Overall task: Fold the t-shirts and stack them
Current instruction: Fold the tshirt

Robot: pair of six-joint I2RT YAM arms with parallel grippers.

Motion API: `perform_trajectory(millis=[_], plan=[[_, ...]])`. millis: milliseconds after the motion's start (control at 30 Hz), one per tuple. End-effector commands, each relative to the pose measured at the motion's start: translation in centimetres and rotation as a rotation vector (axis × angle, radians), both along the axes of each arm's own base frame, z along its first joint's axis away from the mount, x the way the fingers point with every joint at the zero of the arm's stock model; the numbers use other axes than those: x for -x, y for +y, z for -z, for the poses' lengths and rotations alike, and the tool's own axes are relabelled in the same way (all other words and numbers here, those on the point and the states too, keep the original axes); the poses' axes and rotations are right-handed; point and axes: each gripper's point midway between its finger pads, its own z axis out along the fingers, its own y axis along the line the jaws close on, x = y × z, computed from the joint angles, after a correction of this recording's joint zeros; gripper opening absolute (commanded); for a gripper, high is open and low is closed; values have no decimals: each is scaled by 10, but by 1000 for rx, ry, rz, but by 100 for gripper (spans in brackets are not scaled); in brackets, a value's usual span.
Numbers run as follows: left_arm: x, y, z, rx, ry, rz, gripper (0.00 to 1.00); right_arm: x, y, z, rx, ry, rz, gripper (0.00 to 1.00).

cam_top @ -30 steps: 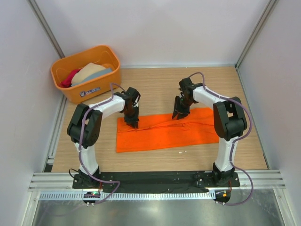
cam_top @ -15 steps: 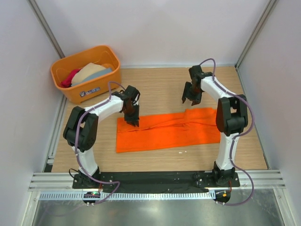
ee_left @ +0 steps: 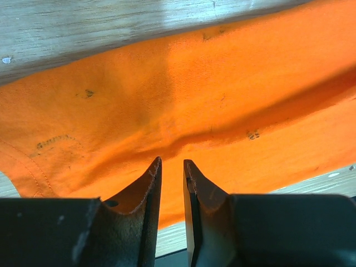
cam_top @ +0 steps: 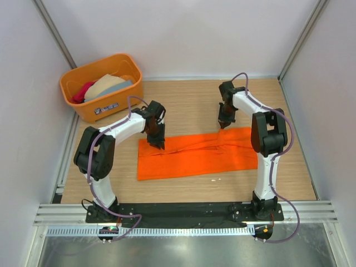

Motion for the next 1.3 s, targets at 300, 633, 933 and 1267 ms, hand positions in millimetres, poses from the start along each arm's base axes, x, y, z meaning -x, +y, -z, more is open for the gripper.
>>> perform_trajectory(millis=[300,633,933,1267], plan=[[3,-6,-9,40,-19,21,23,57,-20,-78,-2,-130,181,1],[12,-6,-6,51,-14,47,23,186,-3,-81,-285,-151,297,22],[2,-39,-47,163,-123,97,35,75,-113,-99,87,-245,298,62],[13,-53,-52,210,-106,106,36,-5,-145,-39,89,-186,234,47]])
